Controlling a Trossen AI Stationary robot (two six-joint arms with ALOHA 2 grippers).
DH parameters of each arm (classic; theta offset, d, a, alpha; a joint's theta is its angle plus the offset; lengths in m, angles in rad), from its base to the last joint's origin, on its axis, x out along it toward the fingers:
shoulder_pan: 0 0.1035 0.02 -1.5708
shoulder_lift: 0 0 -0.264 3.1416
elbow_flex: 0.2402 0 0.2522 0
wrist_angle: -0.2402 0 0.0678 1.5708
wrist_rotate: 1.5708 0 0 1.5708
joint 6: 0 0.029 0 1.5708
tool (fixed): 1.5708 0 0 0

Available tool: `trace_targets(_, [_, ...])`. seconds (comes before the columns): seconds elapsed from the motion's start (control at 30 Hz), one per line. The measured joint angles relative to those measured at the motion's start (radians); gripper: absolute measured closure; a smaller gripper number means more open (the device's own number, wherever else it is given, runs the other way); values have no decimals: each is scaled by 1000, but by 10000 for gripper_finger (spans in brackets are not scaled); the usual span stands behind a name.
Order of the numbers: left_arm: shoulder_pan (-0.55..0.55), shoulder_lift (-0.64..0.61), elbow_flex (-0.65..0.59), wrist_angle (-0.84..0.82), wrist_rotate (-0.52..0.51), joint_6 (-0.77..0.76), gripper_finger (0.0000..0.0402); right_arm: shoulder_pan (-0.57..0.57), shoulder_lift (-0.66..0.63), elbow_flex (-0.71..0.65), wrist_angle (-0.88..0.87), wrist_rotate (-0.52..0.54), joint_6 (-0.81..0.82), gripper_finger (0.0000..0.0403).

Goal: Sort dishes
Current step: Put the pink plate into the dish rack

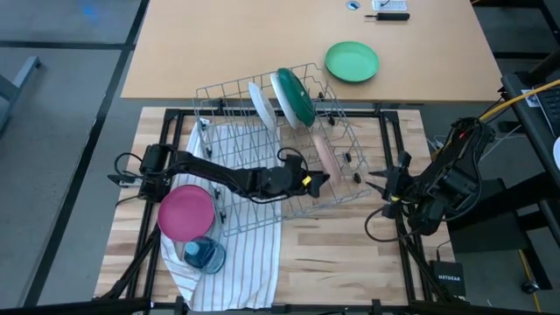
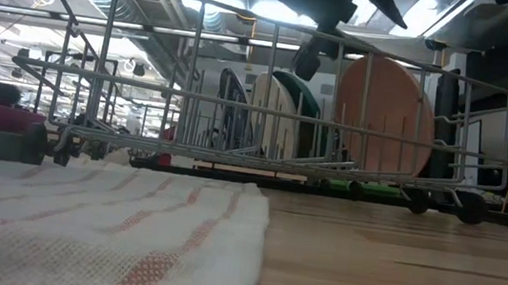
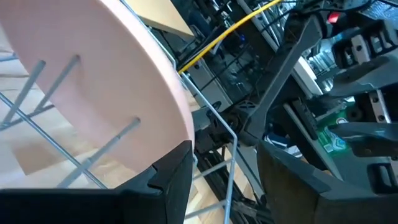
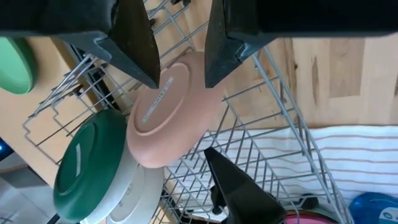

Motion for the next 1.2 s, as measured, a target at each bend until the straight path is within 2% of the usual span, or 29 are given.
trace_targets(0.1, [-12, -10, 0, -3, 11, 4, 233, 0, 0, 0, 4, -19, 0, 274])
trace_targets(0.27, [-23, -68, 0, 3, 90, 114, 233, 0, 0, 0, 23, -42, 0, 274])
trace_targets(0.57, [-21, -246, 0, -45, 311, 477, 233, 0, 9, 0, 130, -54, 0, 274])
trace_targets(0.7, [-27, -375, 0, -247, 399, 583, 233, 0, 44, 0, 182, -107, -1, 274])
trace_targets(0.9, [-39, -597, 0, -675, 399, 639, 233, 0, 153, 0, 226, -139, 0, 274])
trace_targets(1.07, [-39, -747, 0, -981, 388, 559, 233, 0, 273, 0, 262, -141, -1, 274])
trace_targets(1.2, [-39, -838, 0, -1288, 327, 441, 233, 0, 370, 0, 321, -147, -1, 274])
